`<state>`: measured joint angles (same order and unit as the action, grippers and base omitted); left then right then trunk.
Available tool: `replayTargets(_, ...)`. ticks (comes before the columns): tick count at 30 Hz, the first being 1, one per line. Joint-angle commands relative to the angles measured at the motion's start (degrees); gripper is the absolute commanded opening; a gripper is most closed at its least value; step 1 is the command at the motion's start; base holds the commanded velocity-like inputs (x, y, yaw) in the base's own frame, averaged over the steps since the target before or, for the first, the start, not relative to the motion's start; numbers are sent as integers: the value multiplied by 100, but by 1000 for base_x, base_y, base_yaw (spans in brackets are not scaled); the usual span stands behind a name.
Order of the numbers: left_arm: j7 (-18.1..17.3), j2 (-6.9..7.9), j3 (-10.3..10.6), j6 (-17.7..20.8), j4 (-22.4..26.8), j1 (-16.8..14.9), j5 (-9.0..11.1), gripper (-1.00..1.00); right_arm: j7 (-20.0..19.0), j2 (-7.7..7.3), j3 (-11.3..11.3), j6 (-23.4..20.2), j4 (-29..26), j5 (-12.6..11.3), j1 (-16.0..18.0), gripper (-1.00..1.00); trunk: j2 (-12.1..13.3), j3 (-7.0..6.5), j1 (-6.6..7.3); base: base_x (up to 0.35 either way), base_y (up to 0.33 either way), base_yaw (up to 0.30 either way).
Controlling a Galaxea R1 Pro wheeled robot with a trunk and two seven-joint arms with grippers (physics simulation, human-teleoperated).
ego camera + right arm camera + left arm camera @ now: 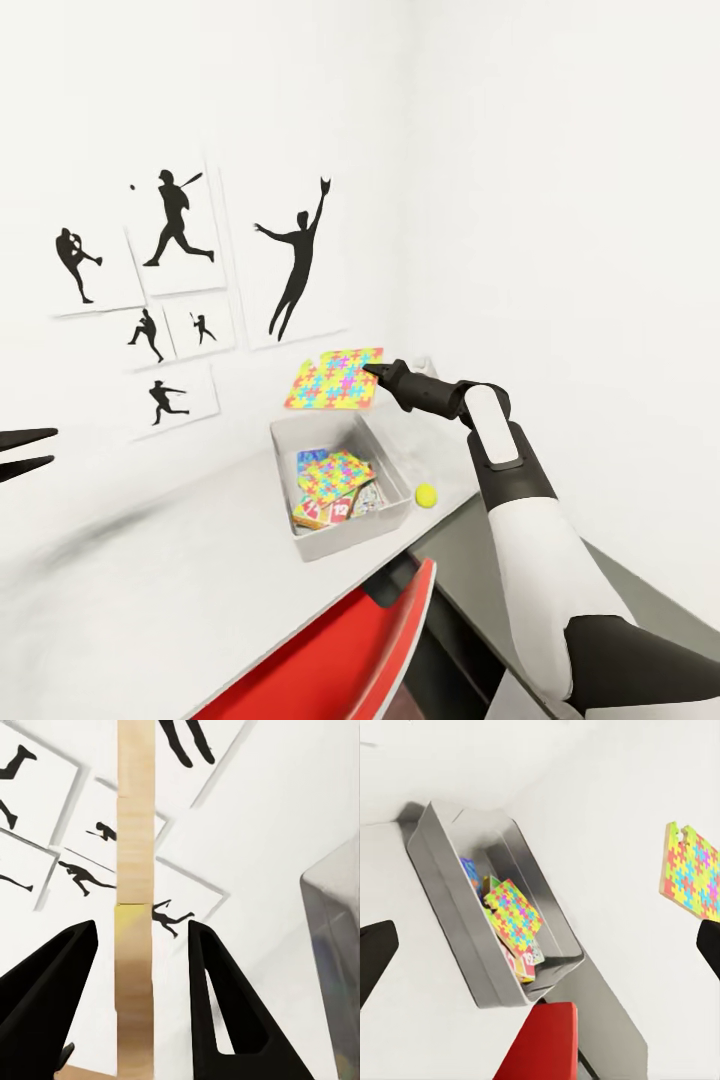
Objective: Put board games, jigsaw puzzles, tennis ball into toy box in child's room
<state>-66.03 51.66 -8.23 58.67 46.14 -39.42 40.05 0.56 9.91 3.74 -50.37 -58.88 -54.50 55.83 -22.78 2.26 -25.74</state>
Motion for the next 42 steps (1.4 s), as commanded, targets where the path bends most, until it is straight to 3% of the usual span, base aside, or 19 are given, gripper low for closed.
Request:
replayTargets(1,-15,2,-2,29,-3,-4,1,100,6,9,22,-34,0,-8,8,-100,-14,14,-4,14,193,-115)
replayTargets(19,-14,-6,1,21,-2,-4,-14,100,6,9,22,150,117,-16,7,-100,-14,13,-4,113,44,-10)
replayTargets(26,-16,-78,28,37,-8,10,-27,100,-4,9,-4,184,375,-21,9,-100,-14,13,-4,2,1,0)
replayTargets(34,-16,-91,37,39,-9,13,-24,100,14,9,-79,296,1340,3,16,-100,-14,13,-4,0,0,0)
replayTargets(38,-16,-104,41,39,-9,21,-24,100,20,9,-127,1034,1917,37,16,-100,-14,13,-4,0,0,0)
replayTargets(42,-16,-179,48,37,-9,22,-24,100,21,9,-210,1442,2596,57,43,-100,-14,13,-4,0,0,0)
